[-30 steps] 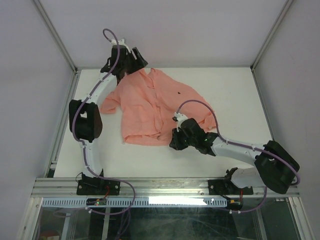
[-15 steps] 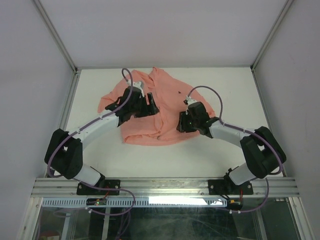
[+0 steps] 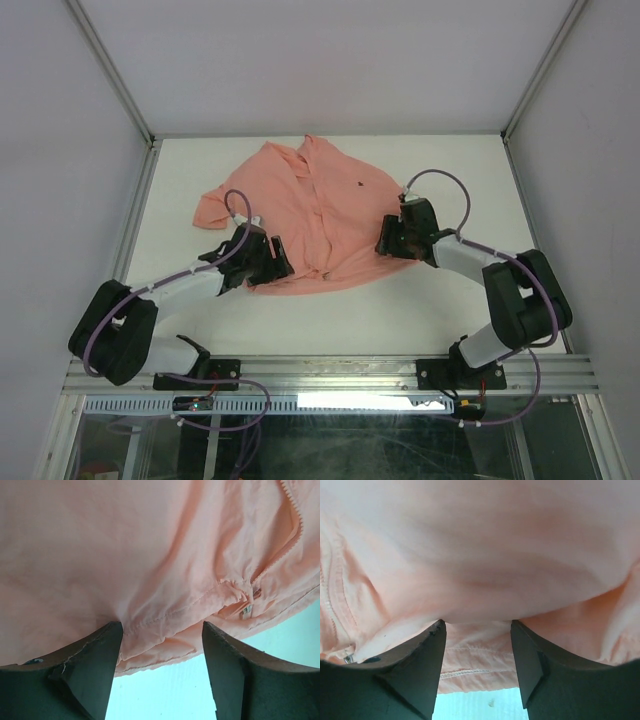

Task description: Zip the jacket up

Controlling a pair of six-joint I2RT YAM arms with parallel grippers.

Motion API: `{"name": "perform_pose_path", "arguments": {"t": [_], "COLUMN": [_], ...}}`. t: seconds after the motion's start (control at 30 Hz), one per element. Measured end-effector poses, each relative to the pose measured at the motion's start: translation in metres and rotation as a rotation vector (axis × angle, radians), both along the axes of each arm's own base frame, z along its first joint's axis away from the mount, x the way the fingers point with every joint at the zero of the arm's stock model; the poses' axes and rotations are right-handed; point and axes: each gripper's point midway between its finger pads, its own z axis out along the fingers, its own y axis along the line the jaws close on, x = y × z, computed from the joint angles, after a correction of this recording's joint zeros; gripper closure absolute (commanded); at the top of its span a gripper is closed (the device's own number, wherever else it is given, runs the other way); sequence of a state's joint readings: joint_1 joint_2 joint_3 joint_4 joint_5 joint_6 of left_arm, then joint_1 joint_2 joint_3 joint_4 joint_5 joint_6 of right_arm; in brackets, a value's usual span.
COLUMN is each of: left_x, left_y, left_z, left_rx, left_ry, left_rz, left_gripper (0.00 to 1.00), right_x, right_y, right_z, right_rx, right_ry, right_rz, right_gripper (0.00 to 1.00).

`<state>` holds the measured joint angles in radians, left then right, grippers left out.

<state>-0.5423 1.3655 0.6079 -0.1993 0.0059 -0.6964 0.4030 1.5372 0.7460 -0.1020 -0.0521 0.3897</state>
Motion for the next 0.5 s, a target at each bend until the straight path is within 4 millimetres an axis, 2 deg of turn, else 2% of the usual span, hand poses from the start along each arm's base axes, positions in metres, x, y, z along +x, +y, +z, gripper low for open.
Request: {"name": "perform_pose_path", "arguments": {"t": [0.17,0.3,0.4,0.5], "left_x": [-0.019,-0.03,-0.03,-0.03], "left_y": [0.011,0.016,0.015,0.01], "left_z": [0.002,0.009,0.022,0.037], "left_rx": [-0.024,-0.038,-0.064,-0.095], "left_ry": [-0.003,-0.002,-0.031,-0.048], "left_rz": [0.027,0.039,0.037,0.022], "left_gripper": [0.31,0.28,0.28,0.29], "right_x": [0.002,-0.007,-0.02,-0.035], "right_y": [-0.03,-0.038,-0.028,-0.006], "right_z": [0.0,0.002,0.006,0.017], "right_rx": [-0.022,-0.043,-0.079,-0.101], "right_ry": [0.003,0.023,0.024,0.001], "right_rz": [-0.101,-0.124,-0.082,0.001], "right_gripper": [0.38,0.34,0.34,0.34]}}
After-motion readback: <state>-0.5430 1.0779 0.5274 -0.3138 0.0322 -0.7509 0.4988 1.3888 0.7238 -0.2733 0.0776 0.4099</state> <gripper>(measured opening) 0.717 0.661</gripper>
